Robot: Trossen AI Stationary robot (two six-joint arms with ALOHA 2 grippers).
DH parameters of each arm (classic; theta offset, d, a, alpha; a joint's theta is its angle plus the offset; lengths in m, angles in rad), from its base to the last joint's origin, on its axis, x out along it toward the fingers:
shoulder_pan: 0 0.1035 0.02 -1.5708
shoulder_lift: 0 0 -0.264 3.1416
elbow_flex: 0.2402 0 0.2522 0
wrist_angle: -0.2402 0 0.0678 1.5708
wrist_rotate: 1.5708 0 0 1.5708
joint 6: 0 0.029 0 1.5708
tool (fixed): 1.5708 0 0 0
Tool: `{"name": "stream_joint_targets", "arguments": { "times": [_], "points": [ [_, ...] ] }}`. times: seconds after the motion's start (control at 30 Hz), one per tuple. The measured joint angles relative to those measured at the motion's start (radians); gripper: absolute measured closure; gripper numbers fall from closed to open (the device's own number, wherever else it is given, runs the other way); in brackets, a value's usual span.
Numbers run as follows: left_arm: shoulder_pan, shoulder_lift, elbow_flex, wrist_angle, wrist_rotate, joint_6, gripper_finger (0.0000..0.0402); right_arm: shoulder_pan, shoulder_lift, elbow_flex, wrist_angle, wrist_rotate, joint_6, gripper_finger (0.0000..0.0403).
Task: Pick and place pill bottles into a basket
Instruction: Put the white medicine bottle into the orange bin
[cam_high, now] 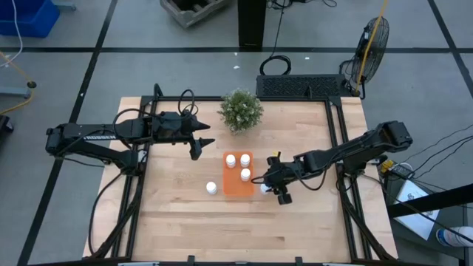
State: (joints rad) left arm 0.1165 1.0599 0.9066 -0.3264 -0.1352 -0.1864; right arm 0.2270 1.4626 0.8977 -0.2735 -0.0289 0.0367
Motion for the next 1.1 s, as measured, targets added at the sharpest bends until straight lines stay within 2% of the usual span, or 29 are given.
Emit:
{"name": "stream_joint_targets", "arguments": {
  "times": [0.2,0.37,0.67,1.1],
  "points": [
    [0.000,0.000,0.000,0.003,-0.021,0.029,0.0128,0.000,-0.035,0.228,-0.205,-0.001,-0.022,0.0258],
    [0.001,0.000,0.000,0.014,-0.023,0.035,0.0122,-0.011,-0.010,0.364,-0.236,-0.003,-0.085,0.0258],
    [0.001,0.000,0.000,0.017,-0.023,0.043,0.0119,-0.078,0.111,0.375,-0.173,-0.050,-0.178,0.0258],
    [0.001,0.000,0.000,0.016,-0.001,0.047,0.0119,-0.064,0.251,0.363,-0.090,-0.055,-0.191,0.0258]
  ]
}}
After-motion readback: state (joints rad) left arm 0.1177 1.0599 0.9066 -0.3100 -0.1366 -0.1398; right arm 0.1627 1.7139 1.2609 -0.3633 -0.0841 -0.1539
